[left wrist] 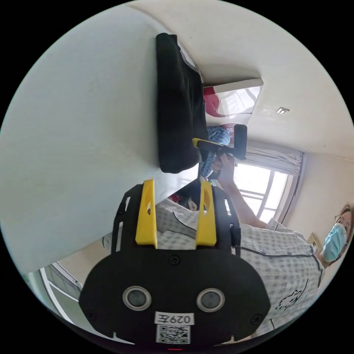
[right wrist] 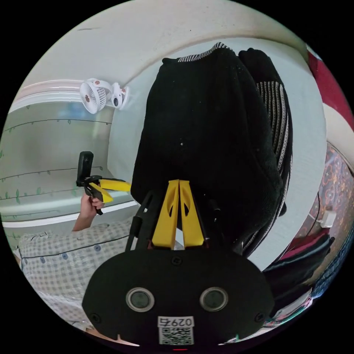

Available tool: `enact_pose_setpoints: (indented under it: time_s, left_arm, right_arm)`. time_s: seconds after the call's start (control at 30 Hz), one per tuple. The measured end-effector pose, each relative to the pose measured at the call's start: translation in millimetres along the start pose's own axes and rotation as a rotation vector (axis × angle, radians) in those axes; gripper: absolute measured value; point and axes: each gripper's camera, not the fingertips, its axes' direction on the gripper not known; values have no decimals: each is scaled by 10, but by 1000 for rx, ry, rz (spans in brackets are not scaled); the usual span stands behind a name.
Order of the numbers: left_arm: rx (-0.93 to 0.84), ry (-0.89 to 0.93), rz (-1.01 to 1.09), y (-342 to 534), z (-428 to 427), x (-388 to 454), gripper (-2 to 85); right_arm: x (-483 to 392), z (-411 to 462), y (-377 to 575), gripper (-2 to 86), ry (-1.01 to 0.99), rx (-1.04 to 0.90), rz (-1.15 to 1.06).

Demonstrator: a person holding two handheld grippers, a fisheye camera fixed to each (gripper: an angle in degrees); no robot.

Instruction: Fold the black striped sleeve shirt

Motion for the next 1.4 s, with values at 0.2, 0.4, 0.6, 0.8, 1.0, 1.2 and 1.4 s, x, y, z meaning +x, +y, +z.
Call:
enact_pose_setpoints:
  time_s: [0.2,0.4,0.6,0.8,1.0,1.2,1.4]
  left_arm:
    - [-48,97,-87,370,190,-381,180]
    - [-79,76,-26,488,280,-526,181]
    - [-138,146,39,400,568,-558,149]
    - [-223,47,52,350,857,-286,147]
    - [-261,-62,57,491,1114,-65,212]
    - [-249,71,-17,467,1628,-15,229]
    - [-240,11,-71,320,2133,295,215]
  right_arm:
    - [-98,47,649,-5,-142,13,136]
    - [-329,187,1449,-5,-269,-41,162]
    - [-439,47,2228,-4,-352,44,190]
    - [-348,-567,3528,8,-622,496,160]
    - [-5,-991,5248,230,-377,664,627]
    - [147,-989,5633,262,-564,560,599]
    - [-12,-1192,5776,126,-712,453,432]
